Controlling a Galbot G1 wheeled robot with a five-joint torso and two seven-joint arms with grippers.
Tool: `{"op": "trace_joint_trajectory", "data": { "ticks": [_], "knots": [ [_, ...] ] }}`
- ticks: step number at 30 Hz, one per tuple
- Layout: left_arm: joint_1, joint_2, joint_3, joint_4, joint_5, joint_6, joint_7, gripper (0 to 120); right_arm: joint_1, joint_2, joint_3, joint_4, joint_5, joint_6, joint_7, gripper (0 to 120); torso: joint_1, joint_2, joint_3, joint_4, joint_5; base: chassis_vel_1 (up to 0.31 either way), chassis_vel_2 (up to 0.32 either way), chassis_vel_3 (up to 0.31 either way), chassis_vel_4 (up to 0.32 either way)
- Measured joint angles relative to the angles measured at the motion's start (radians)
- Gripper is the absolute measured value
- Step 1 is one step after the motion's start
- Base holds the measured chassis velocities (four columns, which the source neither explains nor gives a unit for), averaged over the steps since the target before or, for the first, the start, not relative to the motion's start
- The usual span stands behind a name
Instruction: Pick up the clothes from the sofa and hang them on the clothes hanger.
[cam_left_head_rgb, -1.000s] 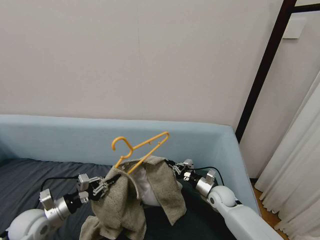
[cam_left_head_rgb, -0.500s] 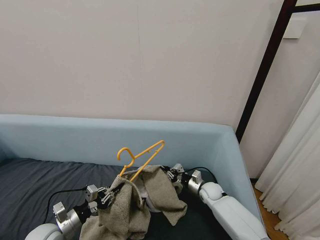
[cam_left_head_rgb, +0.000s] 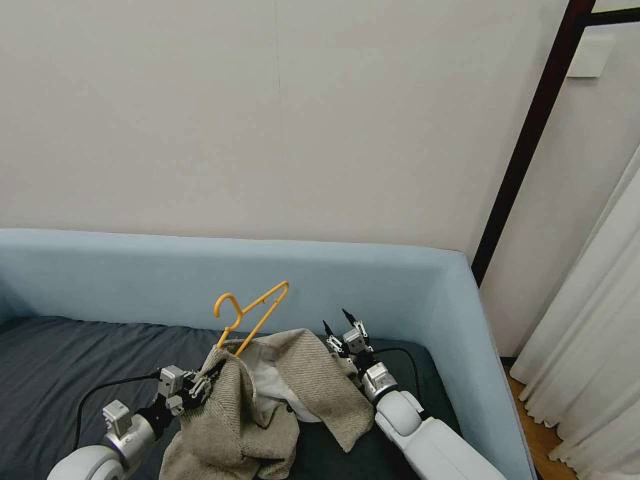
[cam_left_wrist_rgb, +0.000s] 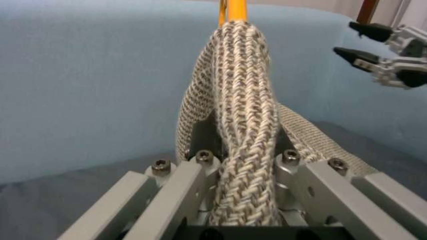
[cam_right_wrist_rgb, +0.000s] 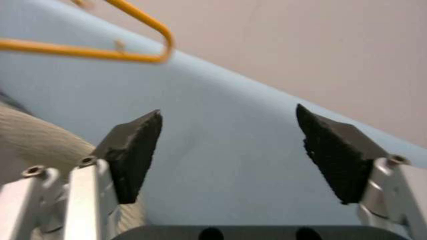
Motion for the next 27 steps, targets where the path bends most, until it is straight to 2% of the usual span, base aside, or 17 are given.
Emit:
{"op": "trace_joint_trajectory", "data": {
  "ticks": [2, 5, 8, 10, 11, 12, 16, 22, 25, 26, 27],
  "knots": [
    [-0.003, -0.001, 0.0, 0.002, -0.002, 0.0, 0.0, 8, -0.01, -0.009, -0.003, 0.021, 0.021, 0.022, -0.047, 84, 0.0, 0.0, 0.0, 0.0001, 0.0, 0.0, 0.0, 0.0, 0.0],
    [-0.011, -0.001, 0.002, 0.003, -0.007, 0.002, 0.0, 8, -0.036, -0.038, -0.042, 0.07, 0.065, 0.056, -0.221, 97, 0.0, 0.0, 0.0, 0.0005, 0.0, 0.0, 0.0, 0.0, 0.0],
    [-0.013, 0.002, 0.002, -0.001, -0.013, 0.005, 0.0, 8, -0.043, -0.049, -0.093, 0.073, 0.032, 0.045, -0.259, 100, 0.0, 0.0, 0.0, 0.0004, 0.0, 0.0, 0.0, 0.0, 0.0],
    [-0.014, 0.006, 0.001, -0.013, -0.021, 0.01, 0.0, 8, -0.041, -0.051, -0.158, 0.061, -0.037, 0.006, -0.201, 100, 0.0, 0.0, 0.0, 0.0004, 0.0003, 0.0, 0.0, 0.0, 0.0],
    [-0.013, 0.007, -0.002, -0.022, -0.024, 0.014, 0.0, 8, -0.036, -0.049, -0.208, 0.049, -0.102, -0.052, -0.128, 100, 0.0, 0.0, 0.0, 0.0004, 0.0002, 0.0, 0.0, 0.0, 0.0],
    [-0.013, 0.007, -0.002, -0.022, -0.024, 0.014, 0.0, 8, -0.036, -0.049, -0.208, 0.049, -0.102, -0.052, -0.128, 100, 0.0, 0.0, 0.0, 0.0004, 0.0002, 0.0, 0.0, 0.0, 0.0],
    [-0.003, 0.006, -0.007, -0.039, -0.027, 0.018, -0.006, 8, -0.003, -0.031, -0.333, 0.037, -0.165, -0.22, 0.029, 100, 0.0, 0.0, 0.0, 0.0006, 0.0002, 0.0, 0.0, 0.0, 0.0],
    [0.0, 0.001, -0.01, -0.041, -0.028, 0.018, -0.007, 8, 0.025, 0.002, -0.395, 0.005, -0.218, -0.319, 0.112, 100, 0.0, 0.0, 0.0, 0.0005, -0.0001, 0.0, 0.0, 0.0, 0.0],
    [-0.001, 0.0, -0.01, -0.041, -0.032, 0.018, -0.007, 8, 0.026, 0.035, -0.417, -0.024, -0.279, -0.433, 0.256, 100, 0.0, 0.0, 0.0, 0.0004, 0.0, 0.0, 0.0, 0.0, 0.0],
    [-0.001, 0.0, -0.01, -0.041, -0.032, 0.018, -0.007, 8, 0.026, 0.035, -0.417, -0.024, -0.279, -0.433, 0.256, 100, 0.0, 0.0, 0.0, 0.0004, 0.0, 0.0, 0.0, 0.0, 0.0],
    [-0.002, 0.0, -0.009, -0.041, -0.033, 0.018, -0.007, 8, 0.024, 0.045, -0.419, -0.03, -0.296, -0.474, 0.297, 100, 0.0, 0.0, 0.0, 0.0004, 0.0, 0.0, 0.0, 0.0, 0.0]
  ]
}}
